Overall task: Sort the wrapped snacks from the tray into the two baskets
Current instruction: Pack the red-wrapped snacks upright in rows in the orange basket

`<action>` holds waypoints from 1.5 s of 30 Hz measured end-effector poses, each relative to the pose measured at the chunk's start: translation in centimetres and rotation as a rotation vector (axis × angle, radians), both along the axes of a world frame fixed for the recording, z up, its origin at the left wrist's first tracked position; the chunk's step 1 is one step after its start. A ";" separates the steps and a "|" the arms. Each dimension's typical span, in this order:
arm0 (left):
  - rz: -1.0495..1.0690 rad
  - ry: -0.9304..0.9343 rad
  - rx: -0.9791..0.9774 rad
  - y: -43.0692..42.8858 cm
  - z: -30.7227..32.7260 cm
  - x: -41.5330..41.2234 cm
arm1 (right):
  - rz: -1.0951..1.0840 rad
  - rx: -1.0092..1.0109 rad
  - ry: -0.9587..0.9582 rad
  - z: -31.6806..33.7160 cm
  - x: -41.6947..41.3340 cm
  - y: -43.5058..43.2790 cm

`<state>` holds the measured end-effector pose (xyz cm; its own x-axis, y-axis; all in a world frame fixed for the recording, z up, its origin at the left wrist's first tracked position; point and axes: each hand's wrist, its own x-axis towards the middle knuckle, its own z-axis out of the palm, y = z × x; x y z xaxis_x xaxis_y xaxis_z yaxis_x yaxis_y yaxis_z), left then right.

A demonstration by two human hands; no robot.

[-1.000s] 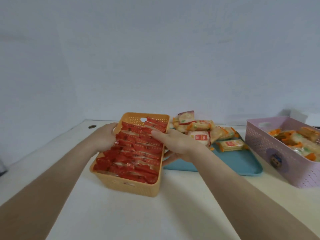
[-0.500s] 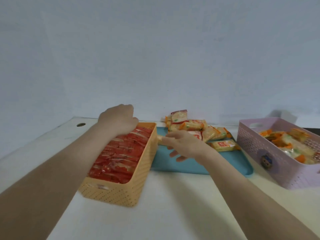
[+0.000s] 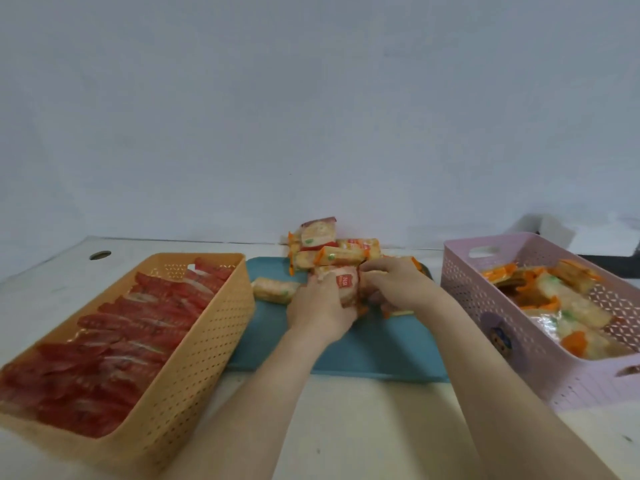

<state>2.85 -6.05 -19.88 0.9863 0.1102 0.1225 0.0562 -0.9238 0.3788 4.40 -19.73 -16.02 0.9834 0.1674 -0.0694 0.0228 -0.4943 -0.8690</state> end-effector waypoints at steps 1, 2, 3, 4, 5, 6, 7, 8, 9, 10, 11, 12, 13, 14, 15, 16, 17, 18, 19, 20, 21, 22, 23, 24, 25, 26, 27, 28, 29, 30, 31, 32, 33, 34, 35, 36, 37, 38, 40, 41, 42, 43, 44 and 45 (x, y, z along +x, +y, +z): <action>0.000 -0.047 -0.056 0.2 0.1 0.4 | 0.016 0.030 0.041 0.1 0.4 -0.3; -0.014 -0.068 -0.112 0.4 0.6 0.7 | 0.026 0.057 0.049 0.3 0.7 -0.4; -0.060 -0.049 -0.162 0.6 1.4 1.1 | 0.028 0.092 0.050 0.4 1.1 -0.7; -0.134 0.010 -0.214 0.9 2.2 1.4 | 0.034 0.117 0.056 0.4 1.3 -0.8; -0.234 0.109 -0.265 1.3 2.8 1.9 | 0.048 0.128 0.067 0.4 1.5 -0.9; -0.340 0.203 -0.342 1.5 3.4 2.2 | 0.069 0.124 0.067 0.3 1.5 -0.9; -0.427 0.293 -0.418 1.7 4.0 2.5 | 0.069 0.111 0.044 0.2 1.6 -1.1; -0.474 0.332 -0.498 1.7 4.4 2.9 | 0.038 0.114 0.002 0.0 1.8 -1.3; -0.435 0.270 -0.575 1.7 4.8 3.4 | -0.011 0.130 -0.054 -0.4 2.3 -1.7; -0.318 0.125 -0.665 1.7 5.0 4.1 | -0.072 0.159 -0.105 -0.6 2.7 -2.2; -0.127 -0.079 -0.726 1.7 5.0 5.2 | -0.137 0.192 -0.146 -0.8 3.1 -2.6; 0.053 -0.264 -0.726 1.6 4.9 6.3 | -0.200 0.200 -0.189 -0.9 3.3 -3.0; 0.166 -0.357 -0.665 1.7 4.7 7.4 | -0.261 0.187 -0.233 -1.0 3.4 -3.1; 0.203 -0.367 -0.591 1.7 4.3 9.0 | -0.314 0.160 -0.271 -1.2 3.4 -3.2; 0.178 -0.295 -0.503 1.8 3.7 11.1 | -0.355 0.145 -0.306 -1.4 3.4 -3.2; 0.143 -0.190 -0.404 1.9 3.1 12.8 | -0.385 0.141 -0.325 -1.6 3.5 -3.1; 0.127 -0.073 -0.312 2.0 2.5 14.2 | -0.411 0.149 -0.329 -1.9 3.6 -2.9; 0.119 0.005 -0.248 2.1 2.1 15.2 | -0.421 0.166 -0.328 -2.1 3.8 -2.8; 0.106 0.056 -0.232 2.0 1.9 15.7 | -0.411 0.207 -0.315 -2.2 4.0 -2.8; 0.092 0.079 -0.236 2.0 1.7 15.9 | -0.384 0.261 -0.273 -2.2 4.2 -2.9; 0.089 0.074 -0.235 1.9 1.4 15.8 | -0.341 0.306 -0.213 -2.1 4.3 -2.9; 0.095 0.057 -0.223 1.8 1.3 15.4 | -0.297 0.318 -0.164 -2.0 4.3 -3.0; 0.112 0.041 -0.204 1.7 1.4 14.8 | -0.271 0.285 -0.147 -1.9 4.2 -3.1; 0.133 0.022 -0.207 1.6 1.4 14.0 | -0.278 0.232 -0.160 -2.0 4.2 -3.1; 0.151 -0.012 -0.256 1.4 1.6 13.3 | -0.313 0.183 -0.189 -2.1 4.1 -3.2; 0.162 -0.064 -0.359 1.3 1.8 12.5 | -0.365 0.156 -0.220 -2.1 4.1 -3.2; 0.157 -0.126 -0.500 1.1 2.2 11.7 | -0.420 0.169 -0.244 -2.1 4.1 -3.3; 0.136 -0.191 -0.657 1.0 2.8 10.7 | -0.463 0.205 -0.259 -2.0 4.1 -3.4; 0.094 -0.241 -0.814 1.0 3.6 9.6 | -0.491 0.254 -0.260 -1.8 4.2 -3.6; 0.017 -0.257 -0.959 0.9 4.3 8.6 | -0.504 0.319 -0.251 -1.6 4.1 -3.8; -0.088 -0.236 -1.080 0.7 5.1 7.6 | -0.504 0.397 -0.228 -1.3 4.0 -4.0; -0.195 -0.193 -1.156 0.6 5.5 6.7 | -0.489 0.485 -0.189 -0.8 4.0 -4.0; -0.290 -0.139 -1.154 0.3 5.7 5.9 | -0.464 0.582 -0.145 -0.2 3.7 -4.0; -0.361 -0.102 -1.085 -0.1 5.7 5.3 | -0.424 0.668 -0.103 0.5 3.2 -4.0; -0.402 -0.082 -0.978 -0.5 5.6 4.8 | -0.374 0.728 -0.069 1.2 2.7 -4.0; -0.424 -0.075 -0.878 -0.9 5.5 4.5 | -0.317 0.750 -0.040 1.9 2.2 -4.0; -0.439 -0.073 -0.804 -1.2 5.5 4.2 | -0.264 0.743 -0.020 2.3 2.0 -4.2; -0.452 -0.065 -0.754 -1.3 5.6 4.0 | -0.209 0.714 -0.009 2.6 1.8 -4.5; -0.477 -0.039 -0.649 -1.7 6.0 3.8 | -0.082 0.639 0.002 2.6 1.5 -4.9; -0.484 -0.022 -0.571 -1.8 6.2 3.5 | -0.049 0.624 0.010 2.5 1.4 -4.8; -0.485 -0.018 -0.484 -2.1 6.3 3.5 | -0.046 0.631 0.019 2.4 1.5 -4.7; -0.478 -0.021 -0.394 -2.6 6.2 3.5 | -0.068 0.644 0.018 2.2 1.7 -4.6; -0.462 -0.040 -0.317 -2.9 6.0 3.5 | -0.099 0.650 0.001 2.2 1.7 -4.3; -0.437 -0.073 -0.275 -3.3 5.9 3.4 | -0.130 0.641 -0.030 2.2 1.8 -4.0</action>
<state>6.30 -9.33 -14.00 0.9373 -0.2722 0.2176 -0.3484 -0.7209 0.5991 6.21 -23.71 -13.82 0.9984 0.0462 0.0325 0.0267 0.1213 -0.9923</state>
